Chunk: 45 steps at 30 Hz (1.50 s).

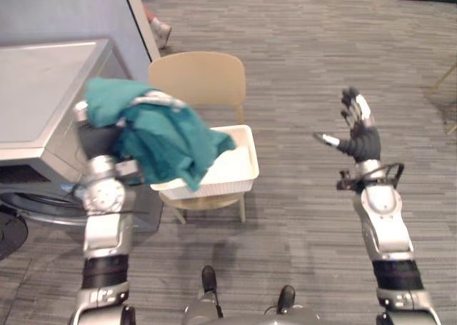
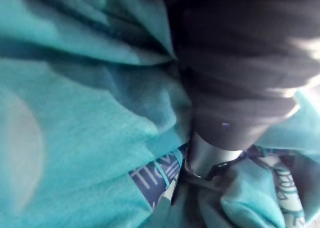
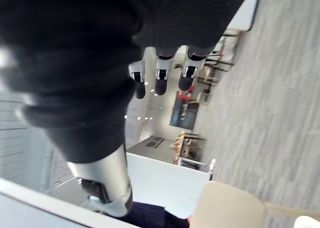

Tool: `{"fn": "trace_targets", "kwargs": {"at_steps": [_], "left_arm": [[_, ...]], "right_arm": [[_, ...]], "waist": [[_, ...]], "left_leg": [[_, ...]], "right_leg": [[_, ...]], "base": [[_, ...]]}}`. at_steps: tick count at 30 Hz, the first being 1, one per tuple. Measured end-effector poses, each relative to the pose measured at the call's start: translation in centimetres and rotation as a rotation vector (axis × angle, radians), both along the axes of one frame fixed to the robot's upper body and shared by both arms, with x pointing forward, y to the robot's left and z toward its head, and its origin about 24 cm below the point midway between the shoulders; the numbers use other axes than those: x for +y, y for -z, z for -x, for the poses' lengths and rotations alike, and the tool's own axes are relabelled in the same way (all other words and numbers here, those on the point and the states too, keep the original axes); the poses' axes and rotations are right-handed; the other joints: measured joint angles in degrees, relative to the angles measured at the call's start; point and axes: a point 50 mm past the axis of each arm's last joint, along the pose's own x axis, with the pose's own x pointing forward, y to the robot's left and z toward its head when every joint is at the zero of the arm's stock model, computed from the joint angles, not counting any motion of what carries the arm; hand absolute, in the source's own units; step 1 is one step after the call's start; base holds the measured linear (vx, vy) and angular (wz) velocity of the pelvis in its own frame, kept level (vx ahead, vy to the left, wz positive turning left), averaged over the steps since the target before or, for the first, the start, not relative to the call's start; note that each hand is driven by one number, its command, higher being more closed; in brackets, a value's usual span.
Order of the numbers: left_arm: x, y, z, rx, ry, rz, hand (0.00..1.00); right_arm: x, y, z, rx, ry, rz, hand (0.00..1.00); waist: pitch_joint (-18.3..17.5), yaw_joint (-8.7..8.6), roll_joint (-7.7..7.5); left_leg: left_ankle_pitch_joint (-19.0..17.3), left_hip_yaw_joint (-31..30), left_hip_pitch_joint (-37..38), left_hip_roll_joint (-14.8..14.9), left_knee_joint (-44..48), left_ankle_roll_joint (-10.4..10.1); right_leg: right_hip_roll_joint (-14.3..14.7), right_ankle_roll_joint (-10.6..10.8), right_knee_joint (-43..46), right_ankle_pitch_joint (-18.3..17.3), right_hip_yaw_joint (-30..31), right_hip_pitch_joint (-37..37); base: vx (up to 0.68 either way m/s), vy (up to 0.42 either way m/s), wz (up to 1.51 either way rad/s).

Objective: Pick up the laundry basket with both hands and put the clothes into the washing machine.

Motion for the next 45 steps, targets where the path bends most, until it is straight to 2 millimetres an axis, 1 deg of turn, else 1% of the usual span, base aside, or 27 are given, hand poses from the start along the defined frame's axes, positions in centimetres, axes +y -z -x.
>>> {"fn": "trace_targets", "kwargs": {"at_steps": [5,8,12,13,14,16,17,19,20,21,23,25,27,30,31,32,33,34,35,37,38,39,40,41,42,43,45], "left_arm": [[2.6,3.5,4.8,0.079,-0.175,0.090,1.00],[3.3,6.0,7.4,0.153,-0.264,0.157,1.00],[2.7,7.3,8.9,0.180,-0.294,0.217,1.00],[2.4,7.4,9.3,0.177,-0.294,0.231,1.00],[2.1,7.8,9.4,0.187,-0.289,0.244,1.00],[1.8,8.2,9.6,0.190,-0.286,0.262,1.00],[1.7,8.6,10.1,0.208,-0.293,0.274,1.00],[1.0,9.1,10.1,0.226,-0.256,0.288,1.00],[0.6,9.1,9.7,0.212,-0.235,0.302,1.00],[0.6,9.2,9.7,0.210,-0.233,0.314,1.00],[0.8,9.9,10.3,0.238,-0.241,0.334,1.00],[0.6,10.7,10.8,0.285,-0.228,0.339,1.00],[0.2,11.8,10.9,0.328,-0.202,0.374,1.00],[-0.2,14.1,12.5,0.437,-0.219,0.423,1.00],[-0.7,15.6,13.2,0.509,-0.205,0.454,1.00],[-1.4,16.6,13.5,0.559,-0.181,0.477,1.00],[-3.1,18.0,13.4,0.632,-0.096,0.513,1.00],[-4.6,18.9,12.9,0.676,-0.014,0.540,1.00],[-4.9,19.2,12.7,0.697,0.017,0.538,1.00],[-7.4,20.3,11.9,0.762,0.133,0.558,1.00],[-8.7,20.4,11.4,0.779,0.212,0.544,1.00],[-9.3,20.5,11.2,0.790,0.251,0.541,1.00],[-10.4,20.9,11.0,0.812,0.314,0.540,1.00],[-11.0,20.1,9.8,0.777,0.380,0.506,1.00],[-11.5,19.7,9.4,0.762,0.418,0.491,1.00],[-12.0,20.0,8.9,0.780,0.451,0.487,1.00],[-12.2,20.4,9.3,0.819,0.462,0.486,1.00]], "right_arm": [[-0.9,5.8,2.3,0.226,0.044,-0.063,0.00],[-1.8,10.7,3.2,0.464,0.069,-0.047,0.00],[-3.3,14.2,4.0,0.654,0.108,0.027,0.00],[-3.9,14.8,4.2,0.700,0.125,0.074,0.00],[-4.5,15.7,4.4,0.751,0.144,0.105,0.00],[-5.4,16.7,4.5,0.814,0.182,0.139,0.00],[-5.7,17.1,4.6,0.854,0.199,0.166,0.00],[-6.1,18.0,5.4,0.909,0.209,0.214,0.00],[-6.1,18.5,5.7,0.937,0.207,0.227,0.00],[-5.4,19.4,6.0,0.977,0.194,0.226,0.00],[-4.1,20.4,6.4,1.012,0.167,0.247,0.00],[-2.7,21.9,7.7,1.081,0.115,0.282,0.00],[-1.4,23.4,8.4,1.146,0.088,0.251,0.00],[0.6,24.5,8.6,1.191,0.043,0.207,0.00],[1.1,25.1,8.9,1.226,0.033,0.195,0.00],[1.1,25.5,9.4,1.257,0.032,0.188,0.00],[1.1,26.2,10.5,1.297,0.039,0.170,0.00],[1.2,26.6,11.4,1.320,0.054,0.126,0.00],[1.2,26.7,11.7,1.324,0.062,0.110,0.00],[1.4,27.1,12.9,1.346,0.079,0.077,0.00],[1.7,27.6,14.0,1.361,0.110,0.011,0.00],[1.7,27.5,13.9,1.346,0.142,-0.042,0.00],[1.8,27.3,13.2,1.324,0.159,-0.061,0.00],[2.1,27.2,12.9,1.305,0.165,-0.091,0.00],[2.0,27.0,12.9,1.290,0.177,-0.109,0.00],[1.6,26.8,12.6,1.278,0.188,-0.103,0.00],[1.9,27.0,13.2,1.290,0.186,-0.118,0.00]], "waist": [[-1.3,0.91,0.56],[-1.4,3.01,0.68],[-1.6,4.88,2.19],[-1.3,5.04,3.53],[-1.9,5.51,2.41],[-1.5,6.74,0.84],[-1.4,7.28,1.77],[-1.4,5.99,3.24],[-1.1,5.56,2.40],[-1.1,6.62,2.61],[-0.3,6.15,0.98],[-0.2,5.75,1.20],[0.8,6.31,2.45],[2.1,6.53,1.52],[2.4,6.97,1.44],[2.4,7.33,1.37],[3.2,7.18,0.31],[4.0,5.80,-0.14],[4.1,5.31,-0.06],[5.4,3.28,-0.23],[6.1,1.84,-0.25],[6.2,0.85,-0.03],[6.4,-0.43,-1.66],[7.6,-1.61,-3.27],[8.0,-1.50,-1.10],[9.4,0.13,-3.01],[8.5,-0.11,-2.75]], "left_leg": [[-0.5,-0.6,0.8,0.6,0.3,-0.6],[-0.4,-2.5,0.7,1.0,0.3,-0.6],[0.5,-10.3,-2.5,0.3,1.0,-1.0],[-1.7,-11.4,-4.6,0.2,2.1,0.2],[-6.9,-9.1,-5.5,0.0,2.6,3.0],[-10.1,-0.2,-9.1,-0.1,10.5,9.2],[-7.4,5.0,-9.4,0.5,20.1,13.3],[-0.4,7.1,-9.1,-1.3,17.7,14.2],[4.2,5.3,-8.0,-3.3,11.1,13.4],[-0.5,9.3,-7.5,-2.4,12.6,14.2],[-9.5,18.1,-5.6,-0.4,22.7,13.4],[-13.1,22.2,-1.6,2.8,24.5,8.0],[-14.5,19.4,-1.1,3.0,21.2,5.4],[-15.6,16.8,-1.8,1.2,23.0,6.9],[-16.5,15.2,-2.0,-0.2,23.9,8.0],[-17.0,14.1,-2.1,-1.8,24.0,8.6],[-17.6,10.6,-1.2,-7.2,22.5,9.7],[-18.4,6.4,-0.9,-11.0,22.1,10.2],[-18.4,4.6,-0.8,-12.2,21.6,10.2],[-17.4,-1.6,2.3,-16.7,19.3,11.6],[-17.3,-4.9,4.5,-18.6,17.2,12.0],[-18.9,-5.2,5.4,-18.8,15.6,11.5],[-23.3,-4.8,6.6,-19.1,17.1,8.1],[-26.6,-6.1,2.8,-17.3,32.3,13.4],[-28.0,-7.7,3.0,-13.0,35.7,12.3],[-31.6,-5.4,6.0,-12.4,35.4,7.7],[-32.8,-5.5,9.2,-12.0,32.4,7.2]], "right_leg": [[1.0,0.0,-1.4,0.0,-0.5,1.9],[1.5,-0.4,-1.2,-0.4,-2.3,2.8],[0.2,0.0,7.4,-6.3,-10.3,2.3],[0.1,-0.7,10.9,-8.4,-12.3,1.6],[-0.3,-1.0,10.1,-8.8,-15.1,2.5],[-3.3,-1.7,9.5,-9.4,-20.3,3.2],[-4.4,-1.4,13.0,-10.4,-22.8,4.2],[-5.9,-1.8,16.7,-13.6,-26.4,5.5],[-4.3,-2.7,12.8,-12.8,-26.3,5.5],[-3.5,-2.2,10.4,-10.8,-31.4,6.6],[-5.8,-2.5,11.1,-10.6,-36.9,8.2],[-5.5,-1.8,10.1,-9.7,-43.1,10.3],[-4.8,-1.6,9.8,-8.5,-49.5,12.0],[-6.3,-1.5,10.6,-7.0,-52.6,14.4],[-8.7,-1.6,13.6,-7.0,-52.8,15.1],[-11.6,-2.5,17.3,-7.6,-52.4,15.3],[-19.4,-7.3,28.3,-10.5,-46.5,14.3],[-21.4,-8.0,34.4,-14.3,-31.3,10.2],[-20.3,-7.5,35.5,-15.8,-25.2,8.2],[-12.6,-6.5,40.7,-20.4,-4.2,0.4],[-9.1,-5.5,43.0,-21.9,0.9,-3.0],[-7.4,-5.1,43.0,-22.1,1.0,-4.5],[-7.2,-5.5,40.3,-21.6,-0.3,-7.5],[-9.2,-5.2,40.2,-21.0,-1.1,-10.2],[-8.9,-4.4,40.2,-20.4,-2.4,-11.6],[-10.6,-3.0,36.5,-18.5,-4.0,-12.5],[-8.9,-3.9,26.7,-14.4,-8.0,-12.9]], "base": [[0.05,-0.040,0.04],[0.02,-0.043,0.28],[-0.02,-0.040,1.11],[-0.05,-0.084,1.81],[-0.06,-0.100,1.72],[-0.04,-0.050,1.46],[0.00,-0.019,1.36],[-0.02,-0.013,1.93],[-0.15,-0.036,2.20],[-0.18,-0.070,1.41],[-0.06,-0.088,1.50],[-0.01,-0.049,1.65],[-0.02,0.057,1.52],[-0.03,0.093,0.90],[-0.02,0.176,0.65],[-0.03,0.337,1.24],[-0.03,0.420,1.84],[0.00,0.377,1.98],[0.05,0.278,1.82],[0.09,0.199,1.65],[0.09,0.122,1.56],[0.10,0.062,1.59],[0.22,-0.003,1.51],[0.23,-0.045,1.40],[0.25,-0.034,0.93],[0.20,-0.064,0.34],[0.20,-0.052,0.06]]}}
